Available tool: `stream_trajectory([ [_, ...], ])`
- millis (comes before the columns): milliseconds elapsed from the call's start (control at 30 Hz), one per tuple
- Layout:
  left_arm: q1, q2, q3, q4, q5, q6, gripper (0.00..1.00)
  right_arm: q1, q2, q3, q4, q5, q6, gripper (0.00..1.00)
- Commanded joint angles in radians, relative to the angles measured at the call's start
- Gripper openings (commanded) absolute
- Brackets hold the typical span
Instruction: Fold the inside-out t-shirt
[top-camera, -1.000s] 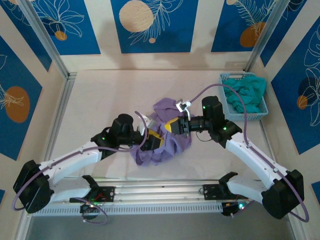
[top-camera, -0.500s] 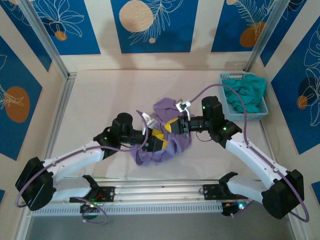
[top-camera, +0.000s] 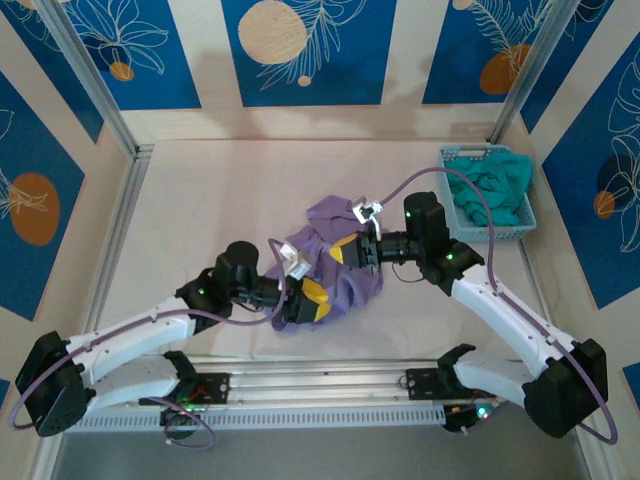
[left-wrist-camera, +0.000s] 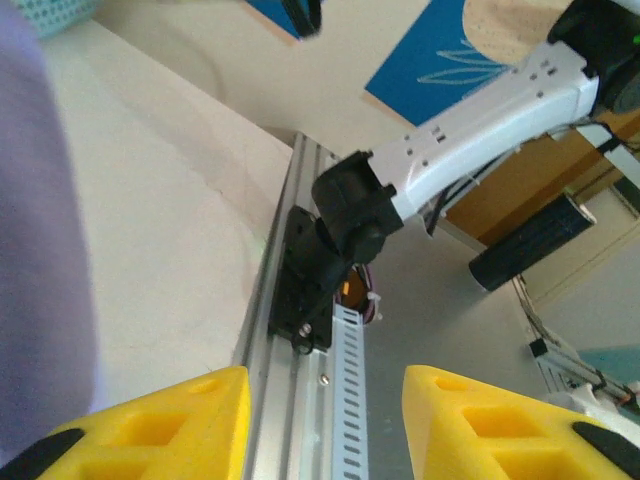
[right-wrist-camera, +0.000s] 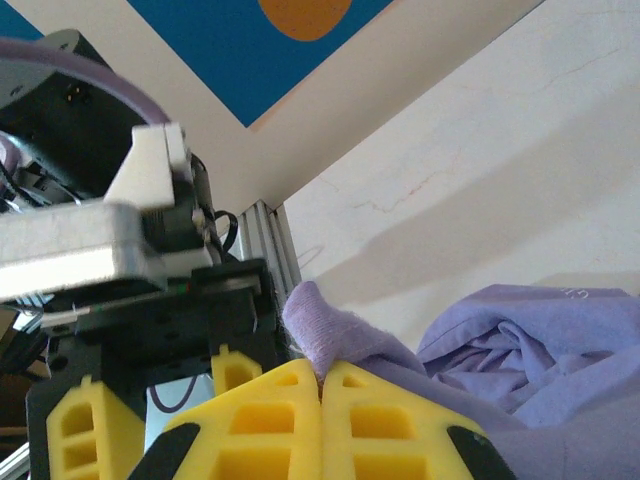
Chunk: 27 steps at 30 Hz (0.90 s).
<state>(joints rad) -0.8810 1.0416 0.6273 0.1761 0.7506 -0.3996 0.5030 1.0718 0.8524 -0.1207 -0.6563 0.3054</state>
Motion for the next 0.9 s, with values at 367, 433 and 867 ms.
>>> stream_trajectory([
  [367, 0.023, -0.098, 0.008, -0.129, -0.256, 0.034, 0.37, 0.000, -0.006, 0.028, -0.020, -0.010, -0.036, 0.00],
  [433, 0.056, -0.100, 0.004, -0.111, -0.260, 0.005, 0.33, 0.002, -0.006, 0.029, -0.018, -0.015, -0.036, 0.00],
  [867, 0.114, 0.063, 0.120, -0.045, -0.201, -0.045, 0.29, 0.014, -0.010, 0.027, -0.028, -0.008, -0.046, 0.00],
])
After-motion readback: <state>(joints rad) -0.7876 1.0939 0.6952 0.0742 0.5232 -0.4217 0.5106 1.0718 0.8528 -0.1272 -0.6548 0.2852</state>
